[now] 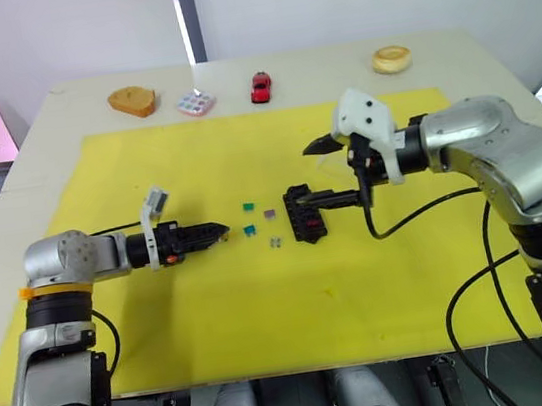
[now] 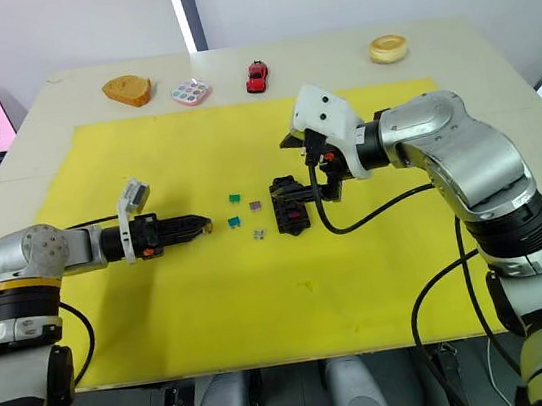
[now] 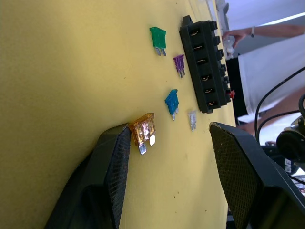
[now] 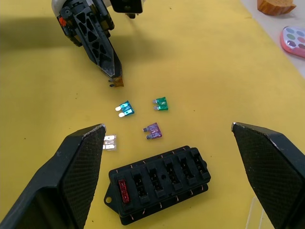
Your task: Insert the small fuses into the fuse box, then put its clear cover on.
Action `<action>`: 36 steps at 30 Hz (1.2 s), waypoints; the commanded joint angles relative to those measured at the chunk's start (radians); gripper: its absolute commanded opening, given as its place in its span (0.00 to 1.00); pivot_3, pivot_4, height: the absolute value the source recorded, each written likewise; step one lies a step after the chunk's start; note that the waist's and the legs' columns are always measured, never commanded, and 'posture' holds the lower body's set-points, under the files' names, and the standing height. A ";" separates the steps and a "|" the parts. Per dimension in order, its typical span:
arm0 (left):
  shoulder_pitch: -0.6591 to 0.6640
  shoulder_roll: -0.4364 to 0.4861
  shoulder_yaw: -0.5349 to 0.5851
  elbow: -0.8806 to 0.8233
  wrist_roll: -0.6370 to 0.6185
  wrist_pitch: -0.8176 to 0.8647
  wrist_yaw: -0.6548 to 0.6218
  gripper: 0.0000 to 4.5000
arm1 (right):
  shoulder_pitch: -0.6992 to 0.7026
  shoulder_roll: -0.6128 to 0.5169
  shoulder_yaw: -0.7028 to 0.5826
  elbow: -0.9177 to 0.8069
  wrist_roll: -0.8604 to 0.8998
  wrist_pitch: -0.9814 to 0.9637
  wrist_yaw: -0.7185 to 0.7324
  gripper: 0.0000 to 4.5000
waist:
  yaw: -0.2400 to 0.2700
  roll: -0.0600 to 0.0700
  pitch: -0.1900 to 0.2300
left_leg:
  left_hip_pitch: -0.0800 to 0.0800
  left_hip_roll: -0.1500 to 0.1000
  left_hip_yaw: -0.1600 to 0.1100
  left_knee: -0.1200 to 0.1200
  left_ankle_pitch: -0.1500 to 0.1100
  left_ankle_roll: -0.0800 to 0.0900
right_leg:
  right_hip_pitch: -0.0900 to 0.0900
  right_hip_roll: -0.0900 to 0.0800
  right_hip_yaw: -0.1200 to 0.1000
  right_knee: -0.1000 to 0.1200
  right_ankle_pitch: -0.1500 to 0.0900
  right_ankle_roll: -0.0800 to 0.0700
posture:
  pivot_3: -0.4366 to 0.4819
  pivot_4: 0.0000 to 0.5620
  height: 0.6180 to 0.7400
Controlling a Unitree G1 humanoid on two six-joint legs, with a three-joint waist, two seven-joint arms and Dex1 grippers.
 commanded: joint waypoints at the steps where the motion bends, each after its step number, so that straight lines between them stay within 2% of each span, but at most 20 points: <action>1: 0.001 -0.011 -0.032 0.009 0.021 -0.024 0.000 0.61 | -0.011 -0.006 -0.023 -0.039 0.011 0.001 -0.009 1.00 | 0.001 0.000 0.000 | 0.000 0.000 0.000 0.000 0.000 0.000 | 0.000 0.000 0.000 0.000 0.000 0.000 | 0.48 0.27 1.00; 6: 0.006 -0.006 -0.043 0.019 0.039 -0.050 -0.008 0.08 | -0.010 -0.007 -0.025 -0.042 0.010 0.004 -0.011 1.00 | -0.001 0.000 0.000 | 0.000 0.000 0.000 0.000 0.000 0.000 | 0.000 0.000 0.000 0.000 0.000 0.000 | 0.48 0.27 1.00; 7: 0.010 -0.002 -0.048 0.014 0.042 -0.056 -0.012 0.02 | -0.010 -0.008 -0.025 -0.042 0.009 0.004 -0.012 1.00 | -0.002 0.000 0.000 | 0.000 0.000 0.000 0.000 0.000 0.000 | 0.000 0.000 0.000 0.000 0.000 0.000 | 0.48 0.27 1.00; 13: 0.022 0.027 -0.043 -0.024 0.047 -0.107 -0.044 0.02 | -0.011 -0.006 -0.025 -0.041 0.010 0.001 -0.015 1.00 | -0.007 0.000 0.000 | 0.001 0.000 0.000 0.000 0.000 0.000 | 0.001 0.000 0.000 0.000 0.000 0.000 | 0.48 0.27 1.00; 20: 0.072 0.071 0.014 -0.287 -0.009 -0.266 -0.137 0.02 | -0.004 -0.002 -0.058 -0.055 0.071 0.064 -0.014 1.00 | -0.009 0.000 0.000 | 0.000 0.001 0.000 -0.001 0.000 0.000 | 0.000 0.000 0.000 0.000 0.000 0.000 | 0.48 0.27 1.00; 26: 0.067 0.090 0.019 -0.470 -0.056 -0.355 -0.207 0.02 | -0.033 0.059 -0.122 -0.068 0.229 0.225 -0.033 1.00 | -0.009 0.000 0.000 | 0.000 0.001 0.000 -0.001 0.000 0.000 | 0.000 0.000 0.000 -0.001 0.000 0.000 | 0.48 0.27 1.00; 32: 0.036 0.075 -0.012 -0.558 -0.076 -0.404 -0.231 0.02 | -0.071 0.127 -0.167 -0.055 0.347 0.353 -0.086 1.00 | -0.010 0.000 0.000 | 0.000 0.001 0.000 -0.001 0.000 0.000 | 0.000 0.001 0.000 -0.001 0.000 0.000 | 0.48 0.27 1.00; 35: 0.022 0.066 -0.031 -0.574 -0.080 -0.404 -0.223 0.00 | -0.085 0.144 -0.175 -0.048 0.379 0.388 -0.114 0.82 | -0.011 0.000 0.000 | 0.000 0.001 0.000 -0.001 0.000 0.000 | 0.000 0.001 0.000 -0.002 0.000 0.000 | 0.48 0.27 1.00; 36: 0.019 0.064 -0.037 -0.577 -0.082 -0.404 -0.222 0.00 | -0.090 0.148 -0.175 -0.045 0.387 0.399 -0.124 0.72 | -0.011 0.000 0.000 | 0.000 0.001 0.000 -0.001 0.000 0.000 | 0.000 0.001 0.000 -0.002 0.000 0.000 | 0.48 0.27 1.00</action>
